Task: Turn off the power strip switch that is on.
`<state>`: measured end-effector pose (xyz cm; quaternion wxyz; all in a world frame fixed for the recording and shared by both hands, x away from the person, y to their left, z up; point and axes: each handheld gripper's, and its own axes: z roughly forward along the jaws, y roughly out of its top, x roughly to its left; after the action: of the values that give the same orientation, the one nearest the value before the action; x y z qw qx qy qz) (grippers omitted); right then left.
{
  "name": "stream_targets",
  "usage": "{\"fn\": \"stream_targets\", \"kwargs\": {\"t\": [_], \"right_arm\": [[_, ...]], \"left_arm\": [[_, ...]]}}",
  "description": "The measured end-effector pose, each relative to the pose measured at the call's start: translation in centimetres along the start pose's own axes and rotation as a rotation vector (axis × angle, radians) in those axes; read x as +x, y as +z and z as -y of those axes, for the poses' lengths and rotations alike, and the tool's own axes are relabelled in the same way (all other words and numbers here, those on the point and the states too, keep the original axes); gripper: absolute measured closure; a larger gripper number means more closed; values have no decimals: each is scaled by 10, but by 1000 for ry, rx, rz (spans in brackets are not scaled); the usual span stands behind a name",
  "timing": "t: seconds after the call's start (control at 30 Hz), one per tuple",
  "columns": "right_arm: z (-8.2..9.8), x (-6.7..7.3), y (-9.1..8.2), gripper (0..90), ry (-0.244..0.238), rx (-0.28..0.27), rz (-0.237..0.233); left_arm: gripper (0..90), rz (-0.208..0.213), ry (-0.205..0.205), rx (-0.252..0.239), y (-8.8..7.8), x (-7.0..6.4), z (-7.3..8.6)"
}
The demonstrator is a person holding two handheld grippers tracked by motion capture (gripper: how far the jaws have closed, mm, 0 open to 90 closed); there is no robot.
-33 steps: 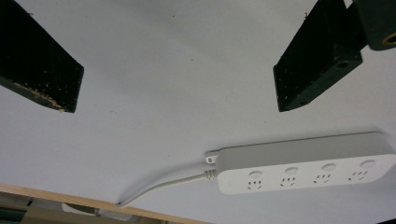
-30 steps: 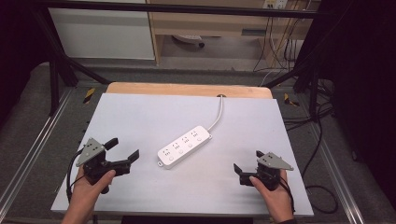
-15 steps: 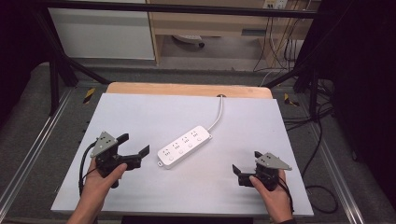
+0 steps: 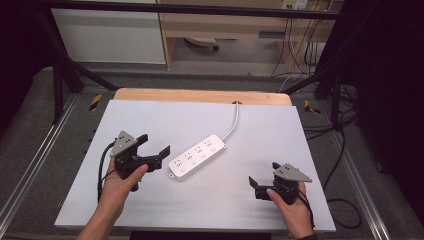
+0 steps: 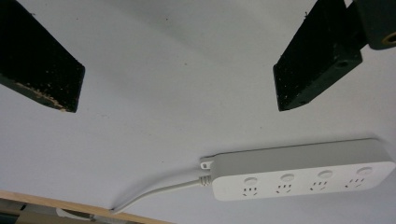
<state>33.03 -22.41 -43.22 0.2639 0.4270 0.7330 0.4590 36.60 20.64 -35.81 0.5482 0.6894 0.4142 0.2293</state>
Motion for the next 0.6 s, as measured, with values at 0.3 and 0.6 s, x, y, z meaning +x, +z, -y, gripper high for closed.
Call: {"fn": "stream_targets", "kwargs": {"t": [0.3,0.6], "right_arm": [[0,0,0,23,-2,3,-4],[0,0,-1,22,-1,5,-10]], "left_arm": [[78,17,7,15,18,-13,-5],[77,31,-7,2,43,-22,-12]]}}
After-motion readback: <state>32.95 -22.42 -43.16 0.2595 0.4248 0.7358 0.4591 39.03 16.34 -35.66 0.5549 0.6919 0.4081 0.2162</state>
